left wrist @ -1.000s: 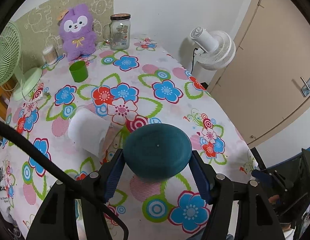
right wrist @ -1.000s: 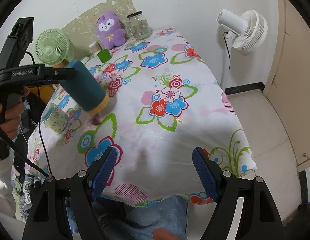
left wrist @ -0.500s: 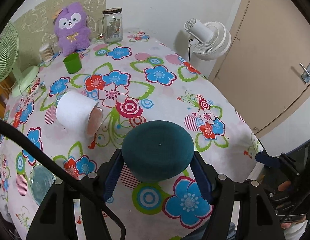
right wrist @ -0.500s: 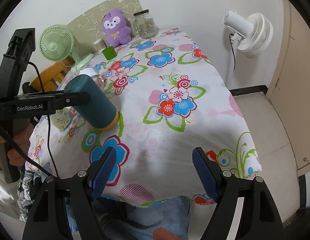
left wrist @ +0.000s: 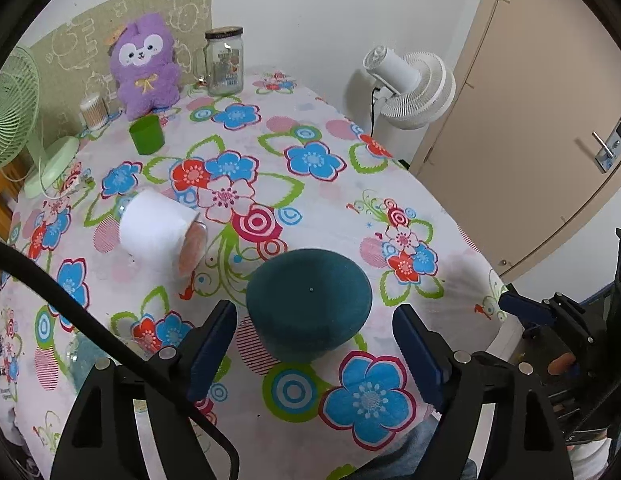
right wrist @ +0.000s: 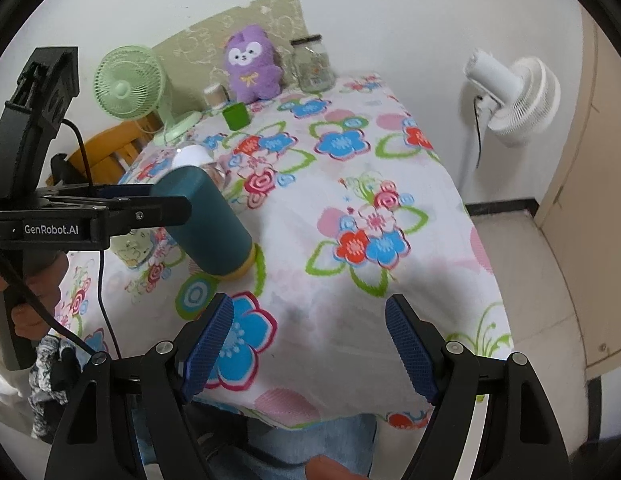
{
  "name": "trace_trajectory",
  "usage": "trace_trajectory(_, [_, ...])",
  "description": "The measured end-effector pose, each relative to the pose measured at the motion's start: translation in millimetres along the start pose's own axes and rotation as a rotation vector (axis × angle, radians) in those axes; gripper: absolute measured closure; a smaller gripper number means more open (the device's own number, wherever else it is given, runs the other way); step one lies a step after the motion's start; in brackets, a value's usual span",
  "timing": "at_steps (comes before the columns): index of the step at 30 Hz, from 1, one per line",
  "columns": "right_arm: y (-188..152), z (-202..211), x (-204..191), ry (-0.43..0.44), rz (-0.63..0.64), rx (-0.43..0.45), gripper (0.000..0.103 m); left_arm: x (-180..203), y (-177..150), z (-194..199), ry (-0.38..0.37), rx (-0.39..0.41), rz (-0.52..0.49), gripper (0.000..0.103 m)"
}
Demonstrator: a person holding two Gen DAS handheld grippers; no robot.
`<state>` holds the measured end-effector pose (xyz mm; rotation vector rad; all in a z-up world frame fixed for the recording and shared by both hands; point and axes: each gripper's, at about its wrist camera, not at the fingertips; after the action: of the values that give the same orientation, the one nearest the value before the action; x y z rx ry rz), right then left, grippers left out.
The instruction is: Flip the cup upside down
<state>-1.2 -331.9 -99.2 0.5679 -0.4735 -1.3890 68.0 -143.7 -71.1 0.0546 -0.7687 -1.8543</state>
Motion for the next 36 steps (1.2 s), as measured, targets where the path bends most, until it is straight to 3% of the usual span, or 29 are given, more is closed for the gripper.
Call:
trace_trajectory(13, [35,36,-34,-0.005,0.081,0.133,0.022,-3,-1,71,0.058,0.204,0.024,0.013])
trace_trajectory(15, [41,42,-41,-0.002,0.09,0.158,0.01,-5,-3,83,0.068,0.238,0.033,0.013])
trace_trajectory(25, [62,81,-75,0.01,0.138,0.289,0.009,-22,-23,140,0.104,0.416,0.115,0.008])
trace_trajectory(28, [70,93,-86,0.018,0.142,0.328,0.004,-22,-29,157,0.146,0.487,0.118,0.003])
trace_trajectory(36, [78,113,-104,-0.009,0.142,0.379,0.0,-16,-41,176,0.218,0.54,0.083,0.0])
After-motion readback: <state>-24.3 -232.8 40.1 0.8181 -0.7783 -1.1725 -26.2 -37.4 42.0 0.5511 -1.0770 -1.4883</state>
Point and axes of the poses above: each gripper's, at about its wrist camera, not at the fingertips, and z roughly against the way its jaws point, x to its right, y to its top, and after that the axes turned 13 degrees about -y, right-handed
